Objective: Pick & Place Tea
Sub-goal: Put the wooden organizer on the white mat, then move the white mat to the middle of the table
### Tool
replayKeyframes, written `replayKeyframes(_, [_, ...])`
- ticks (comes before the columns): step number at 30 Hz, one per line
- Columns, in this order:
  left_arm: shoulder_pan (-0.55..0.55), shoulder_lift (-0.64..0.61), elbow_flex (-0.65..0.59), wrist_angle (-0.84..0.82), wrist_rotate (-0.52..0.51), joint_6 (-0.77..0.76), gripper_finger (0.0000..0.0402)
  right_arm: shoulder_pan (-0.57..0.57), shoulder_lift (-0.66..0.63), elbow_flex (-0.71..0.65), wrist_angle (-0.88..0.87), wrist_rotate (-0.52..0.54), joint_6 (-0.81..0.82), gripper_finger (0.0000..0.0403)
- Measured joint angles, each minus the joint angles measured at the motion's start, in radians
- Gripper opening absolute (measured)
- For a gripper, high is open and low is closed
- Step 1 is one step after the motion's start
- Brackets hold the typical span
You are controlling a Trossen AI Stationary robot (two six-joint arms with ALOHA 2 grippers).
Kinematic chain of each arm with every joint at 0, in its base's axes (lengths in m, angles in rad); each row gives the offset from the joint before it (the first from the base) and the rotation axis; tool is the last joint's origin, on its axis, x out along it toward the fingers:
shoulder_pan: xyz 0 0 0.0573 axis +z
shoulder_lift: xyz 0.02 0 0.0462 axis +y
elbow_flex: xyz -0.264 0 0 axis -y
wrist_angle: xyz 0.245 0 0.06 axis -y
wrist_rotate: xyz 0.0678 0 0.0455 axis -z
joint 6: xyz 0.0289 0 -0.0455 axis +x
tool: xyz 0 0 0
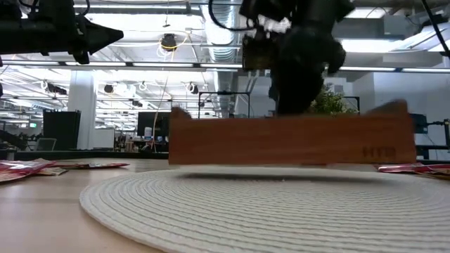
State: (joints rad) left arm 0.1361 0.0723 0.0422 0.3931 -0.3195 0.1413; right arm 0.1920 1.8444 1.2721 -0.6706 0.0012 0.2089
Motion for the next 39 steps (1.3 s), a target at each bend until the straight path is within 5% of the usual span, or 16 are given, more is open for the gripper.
replayKeyframes(12, [0.0, 0.0, 0.0, -0.003, 0.0, 0.0, 0.0, 0.087, 0.009, -0.025, 0.062, -0.023, -0.034, 0.0023])
replayKeyframes(23, [0.0, 0.0, 0.0, -0.003, 0.0, 0.0, 0.0, 0.037, -0.04, -0.059, 0.104, 0.005, 0.001, 0.0216])
replayKeyframes(26, [0.0, 0.0, 0.0, -0.003, 0.0, 0.0, 0.0, 0.006, -0.09, -0.057, 0.112, 0.009, 0.002, 0.0233])
replayKeyframes(30, [0.0, 0.0, 0.0, -0.004, 0.0, 0.0, 0.0, -0.064, -0.126, -0.057, 0.121, -0.003, 0.035, 0.02])
replayKeyframes(39, [0.0, 0.0, 0.0, -0.007, 0.0, 0.0, 0.0, -0.125, 0.061, -0.067, 0.185, -0.003, -0.022, 0.0011])
